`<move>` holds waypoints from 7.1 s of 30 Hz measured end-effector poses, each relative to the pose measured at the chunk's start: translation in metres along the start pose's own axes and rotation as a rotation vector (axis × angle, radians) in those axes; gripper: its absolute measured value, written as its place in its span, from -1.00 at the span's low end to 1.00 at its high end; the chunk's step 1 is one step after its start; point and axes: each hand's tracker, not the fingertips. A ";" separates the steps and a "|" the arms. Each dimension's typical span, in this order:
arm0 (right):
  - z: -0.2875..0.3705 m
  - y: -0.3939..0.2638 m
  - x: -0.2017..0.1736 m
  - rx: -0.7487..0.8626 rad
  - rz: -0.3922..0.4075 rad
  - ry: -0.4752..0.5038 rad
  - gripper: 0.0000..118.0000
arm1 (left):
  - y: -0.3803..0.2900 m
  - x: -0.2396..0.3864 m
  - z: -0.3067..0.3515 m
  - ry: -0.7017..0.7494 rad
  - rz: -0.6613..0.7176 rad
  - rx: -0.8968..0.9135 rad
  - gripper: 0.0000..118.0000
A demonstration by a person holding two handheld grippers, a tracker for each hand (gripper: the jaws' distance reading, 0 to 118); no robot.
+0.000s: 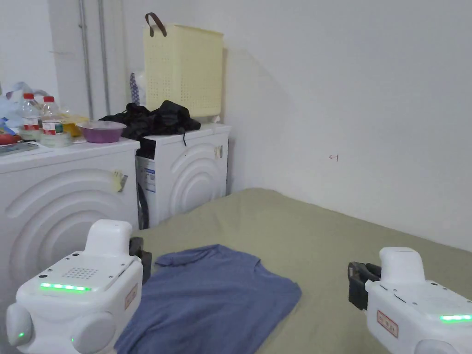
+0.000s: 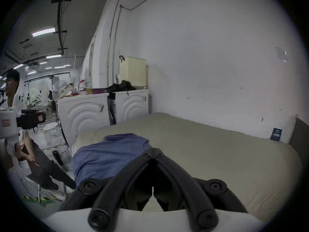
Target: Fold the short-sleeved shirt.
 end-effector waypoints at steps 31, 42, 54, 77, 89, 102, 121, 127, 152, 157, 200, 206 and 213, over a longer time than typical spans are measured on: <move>-0.011 -0.092 0.156 -0.237 0.060 -0.298 -1.00 | -0.057 0.173 -0.400 -0.453 -0.206 -0.972 1.00; -0.005 -0.121 0.175 -0.281 -0.123 -0.307 -1.00 | -0.145 0.190 -0.422 -0.395 -0.224 -1.070 0.88; 0.047 -0.113 0.197 -0.261 -0.119 -0.411 -1.00 | -0.041 0.190 -0.369 -0.468 -0.165 -0.884 -0.97; 0.291 -0.109 0.269 -0.249 -0.193 -0.850 -1.00 | -0.043 0.603 -0.078 -1.440 -0.482 -0.801 -0.97; 0.293 -0.124 0.266 -0.276 -0.271 -0.832 -1.00 | -0.136 0.581 -0.057 -1.333 -0.310 -0.994 0.96; 0.213 -0.120 0.253 -0.319 -0.255 -0.680 -1.00 | -0.044 0.309 -0.161 -0.697 -0.098 -0.573 -1.00; 0.204 -0.137 0.268 -0.379 -0.257 -0.615 -1.00 | -0.086 0.368 -0.297 -0.617 -0.164 -0.923 0.92; 0.202 -0.139 0.275 -0.407 -0.275 -0.623 -1.00 | -0.120 0.398 -0.335 -0.541 -0.185 -1.063 0.91; 0.169 -0.199 0.305 -0.496 -0.521 -0.462 -0.85 | -0.074 0.365 -0.287 -0.694 -0.152 -0.790 -0.95; 0.167 -0.159 0.301 -0.356 -0.505 -0.450 -0.85 | -0.030 0.350 -0.272 -0.752 -0.109 -0.678 -0.95; 0.044 0.022 0.419 -0.128 -0.297 -0.526 -0.85 | 0.091 0.347 -0.309 -0.667 -0.010 -0.457 -0.95; 0.085 -0.058 0.387 -0.172 -0.371 -0.510 -0.85 | 0.012 0.311 -0.293 -0.682 -0.016 -0.547 -0.95; 0.128 -0.143 0.350 -0.373 -0.566 -0.544 -0.84 | -0.083 0.260 -0.260 -0.666 0.039 -0.680 -0.95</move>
